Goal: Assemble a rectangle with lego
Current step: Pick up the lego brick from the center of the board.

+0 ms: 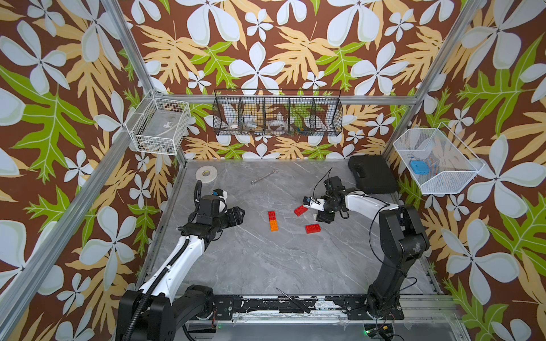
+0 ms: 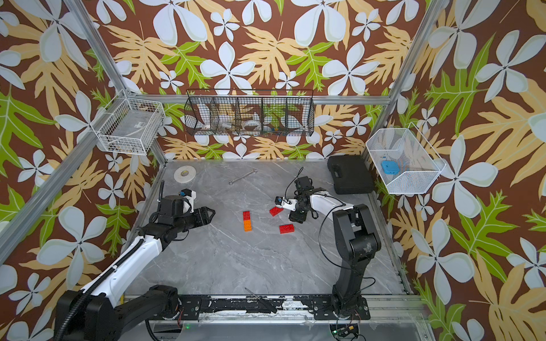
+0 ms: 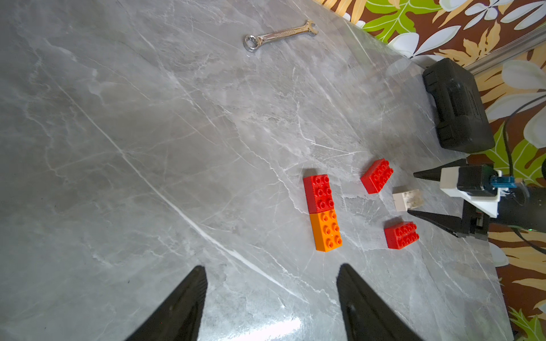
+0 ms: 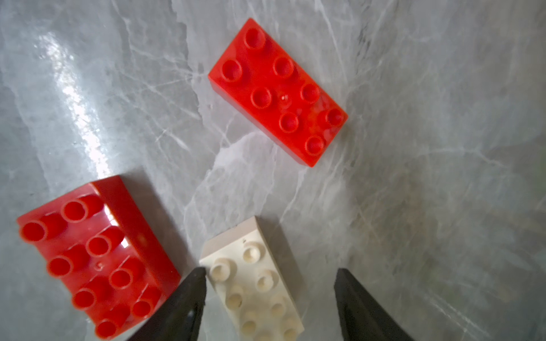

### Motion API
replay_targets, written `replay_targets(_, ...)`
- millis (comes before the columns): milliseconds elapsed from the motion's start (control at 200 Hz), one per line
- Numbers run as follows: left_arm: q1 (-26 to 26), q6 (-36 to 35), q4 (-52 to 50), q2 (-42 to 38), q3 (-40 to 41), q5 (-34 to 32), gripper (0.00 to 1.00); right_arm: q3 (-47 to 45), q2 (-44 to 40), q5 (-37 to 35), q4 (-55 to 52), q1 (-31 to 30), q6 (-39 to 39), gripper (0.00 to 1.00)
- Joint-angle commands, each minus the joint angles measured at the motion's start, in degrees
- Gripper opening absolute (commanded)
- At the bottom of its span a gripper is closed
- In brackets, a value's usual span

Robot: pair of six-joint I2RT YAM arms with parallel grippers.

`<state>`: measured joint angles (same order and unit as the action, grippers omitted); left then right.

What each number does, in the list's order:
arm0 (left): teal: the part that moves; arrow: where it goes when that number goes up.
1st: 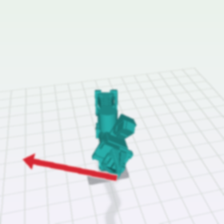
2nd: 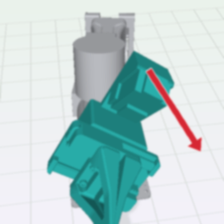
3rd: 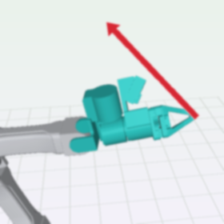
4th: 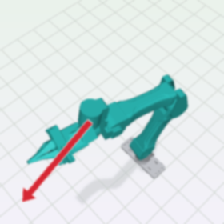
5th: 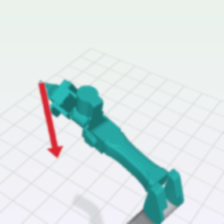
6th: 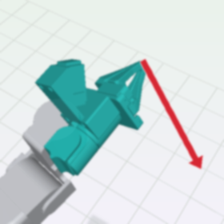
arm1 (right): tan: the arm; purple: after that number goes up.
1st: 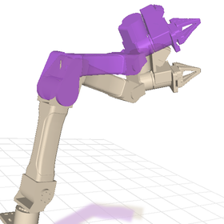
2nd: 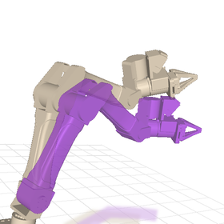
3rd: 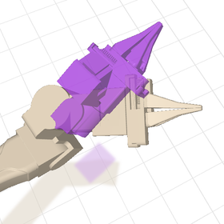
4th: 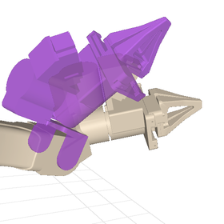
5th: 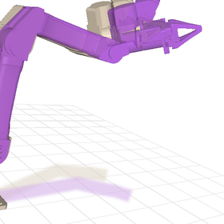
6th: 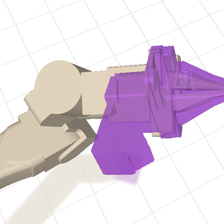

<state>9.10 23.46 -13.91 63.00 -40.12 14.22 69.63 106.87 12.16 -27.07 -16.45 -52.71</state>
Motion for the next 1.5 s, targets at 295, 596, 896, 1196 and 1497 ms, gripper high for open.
replay_targets(295, 0.0, -0.7, -0.6, 0.0, -0.4, 0.1, 0.72, 2.1, 3.3, 1.8, -2.0, 0.0, 0.6, 0.61)
replay_targets(596, 0.1, -0.7, -0.9, 0.1, -0.5, 0.0, 0.72, 2.8, 4.1, 2.7, -3.5, 0.0, -0.1, 0.56)
replay_targets(896, 0.1, -0.7, -1.1, 0.1, -0.6, -0.1, 0.71, 3.1, 3.7, 3.6, -4.1, 0.3, 0.0, 0.47)
replay_targets(1196, 0.2, -0.7, -1.1, 0.0, -0.6, -0.1, 0.71, 3.9, 3.9, 3.9, -4.7, 0.3, 0.3, 0.53)
replay_targets(1497, 0.2, -0.5, -1.1, -0.1, -0.6, -0.1, 0.71, 4.0, 4.4, 4.0, -5.1, 0.3, 0.3, 0.47)
